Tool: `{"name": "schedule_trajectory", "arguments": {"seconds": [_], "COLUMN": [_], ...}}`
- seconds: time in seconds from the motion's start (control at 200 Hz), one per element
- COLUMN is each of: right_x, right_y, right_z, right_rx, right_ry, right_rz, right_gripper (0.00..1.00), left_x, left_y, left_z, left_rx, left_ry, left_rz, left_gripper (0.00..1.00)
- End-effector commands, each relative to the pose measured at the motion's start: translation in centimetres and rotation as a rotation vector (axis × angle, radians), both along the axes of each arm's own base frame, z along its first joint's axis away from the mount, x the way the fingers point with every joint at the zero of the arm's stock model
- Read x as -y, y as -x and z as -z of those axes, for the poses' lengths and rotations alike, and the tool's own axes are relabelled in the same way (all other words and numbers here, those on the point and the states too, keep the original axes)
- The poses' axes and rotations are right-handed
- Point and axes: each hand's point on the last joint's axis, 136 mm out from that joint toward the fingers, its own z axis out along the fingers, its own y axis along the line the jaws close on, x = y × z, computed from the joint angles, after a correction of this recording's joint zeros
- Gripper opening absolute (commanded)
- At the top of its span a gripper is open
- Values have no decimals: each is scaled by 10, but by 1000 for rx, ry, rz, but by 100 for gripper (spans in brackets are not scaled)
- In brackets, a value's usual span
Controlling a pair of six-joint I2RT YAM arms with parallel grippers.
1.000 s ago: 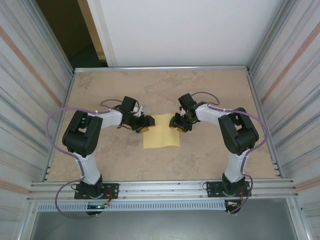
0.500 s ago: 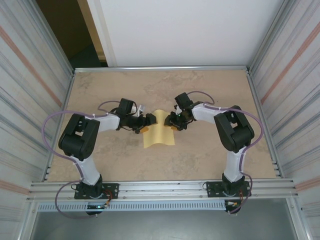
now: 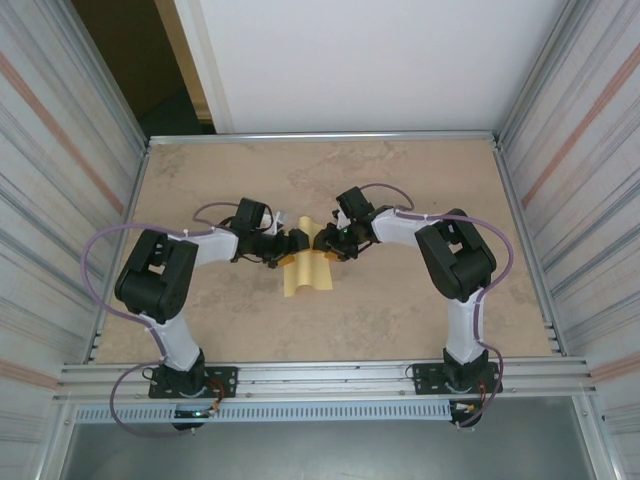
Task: Fold a paper plane with a square sheet of paper (pick it up from the middle)
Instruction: First fold in half a square sheet of paper at the center of the table.
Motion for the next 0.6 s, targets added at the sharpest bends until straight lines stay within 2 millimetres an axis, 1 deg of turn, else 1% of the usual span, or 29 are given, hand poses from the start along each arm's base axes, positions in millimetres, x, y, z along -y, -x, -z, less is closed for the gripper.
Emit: {"name": "schedule_trajectory", "arguments": {"seconds": [0.0,0.13,0.21,0.281,0.326,0.431,0.541,0.596], "right_x": [-2,-3,0,4,9,23,42,52], "right_y": [12,14,13,8,4,-8,-19,-23], "right_z": [14,15,14,6,-2,-26,-57,-73], "right_rx": [-70,-79,-74,-49,-28,33,120,166], "right_ry": [-13,-24,-28,-42,-58,-108,-166,-208], "right_rz": [6,10,19,36,56,108,154,166], "right_gripper": [41,41,41,41,41,42,44,50], "left_x": [-17,-15,-16,-16,-16,-13,-8,-6], "left_y": [12,11,9,5,2,-5,-12,-16], "left_z": [26,24,21,16,10,-10,-42,-60], "left_rx": [-88,-78,-65,-40,-17,55,145,183], "left_ry": [-98,-94,-99,-96,-90,-59,14,62], "left_rz": [-17,-10,-5,1,4,23,33,36], "left_gripper": [73,65,56,49,42,33,30,29]}}
